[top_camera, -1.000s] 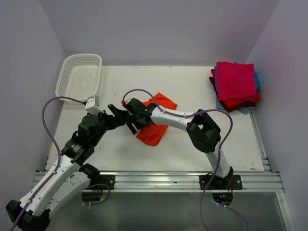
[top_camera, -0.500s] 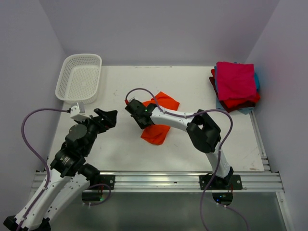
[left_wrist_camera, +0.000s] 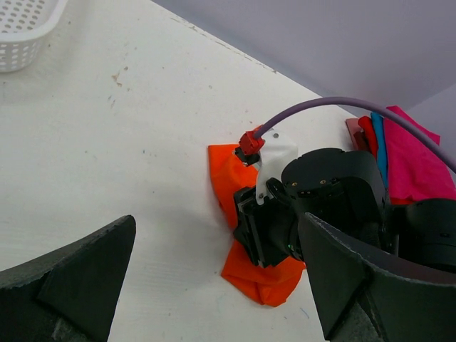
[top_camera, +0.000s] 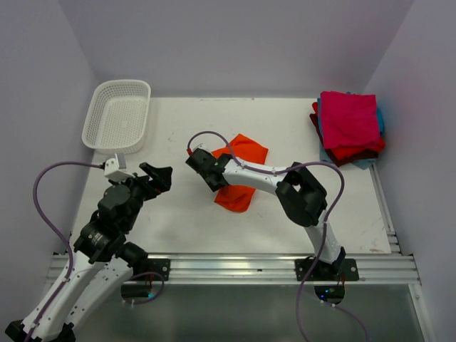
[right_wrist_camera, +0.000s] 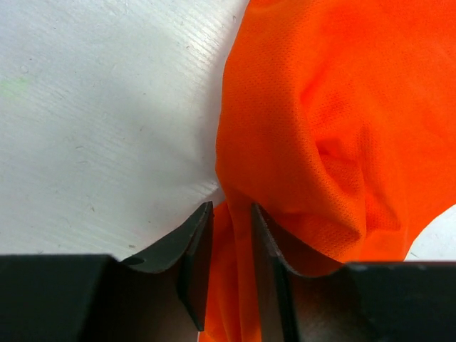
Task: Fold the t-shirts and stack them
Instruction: Flatten the tshirt out
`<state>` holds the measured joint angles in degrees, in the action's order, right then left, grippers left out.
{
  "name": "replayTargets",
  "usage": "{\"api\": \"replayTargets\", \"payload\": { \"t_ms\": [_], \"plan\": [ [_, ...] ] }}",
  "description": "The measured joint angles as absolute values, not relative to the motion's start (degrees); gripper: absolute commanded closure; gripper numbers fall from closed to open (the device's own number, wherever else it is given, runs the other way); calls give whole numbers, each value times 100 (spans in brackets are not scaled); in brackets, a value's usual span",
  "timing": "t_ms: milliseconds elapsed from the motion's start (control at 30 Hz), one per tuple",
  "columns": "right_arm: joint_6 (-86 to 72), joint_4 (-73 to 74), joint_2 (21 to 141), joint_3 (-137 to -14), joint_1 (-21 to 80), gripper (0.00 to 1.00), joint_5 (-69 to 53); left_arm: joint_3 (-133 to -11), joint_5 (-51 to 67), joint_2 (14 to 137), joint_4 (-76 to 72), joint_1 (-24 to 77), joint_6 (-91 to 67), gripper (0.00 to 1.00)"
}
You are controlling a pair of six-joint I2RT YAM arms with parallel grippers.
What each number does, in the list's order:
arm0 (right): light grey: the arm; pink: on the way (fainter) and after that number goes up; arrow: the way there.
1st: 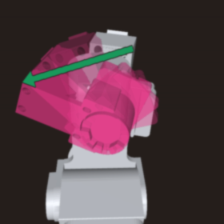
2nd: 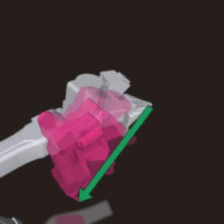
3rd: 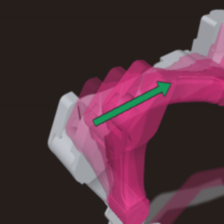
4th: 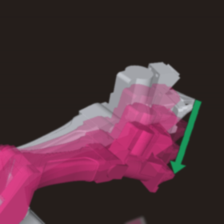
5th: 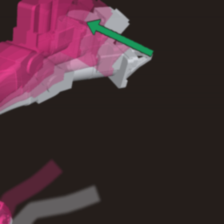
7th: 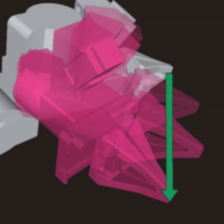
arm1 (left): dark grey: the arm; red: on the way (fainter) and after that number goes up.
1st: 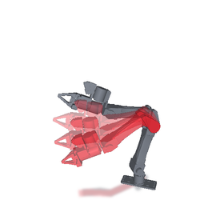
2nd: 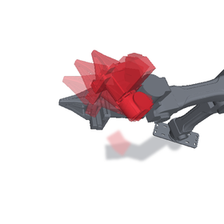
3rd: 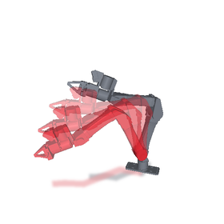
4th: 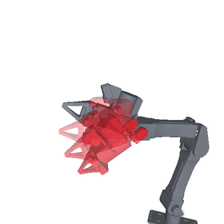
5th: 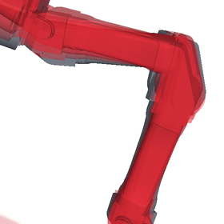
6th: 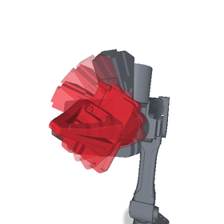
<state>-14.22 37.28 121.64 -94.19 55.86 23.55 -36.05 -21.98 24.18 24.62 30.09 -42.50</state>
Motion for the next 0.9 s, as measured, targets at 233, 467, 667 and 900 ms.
{"api": "replayTargets", "payload": {
  "t_ms": [233, 467, 667, 900],
  "plan": [
    [-1406, 3699, 12173, -9371, 5586, 73, 2349, -3610, -2237, 2408, 2536, 3009, -4250, 0],
    [-1385, 3594, 12344, -9258, 5588, 68, 2447, -3614, -2294, 2235, 2637, 3009, -4283, 0],
    [-1315, 3522, 12427, -9255, 5590, 100, 2622, -3614, -2423, 1721, 2668, 3009, -4311, 0],
    [-1310, 3444, 12425, -9253, 5586, 100, 2528, -3623, -2502, 1603, 2707, 3009, -4357, 0]
  ]
}}
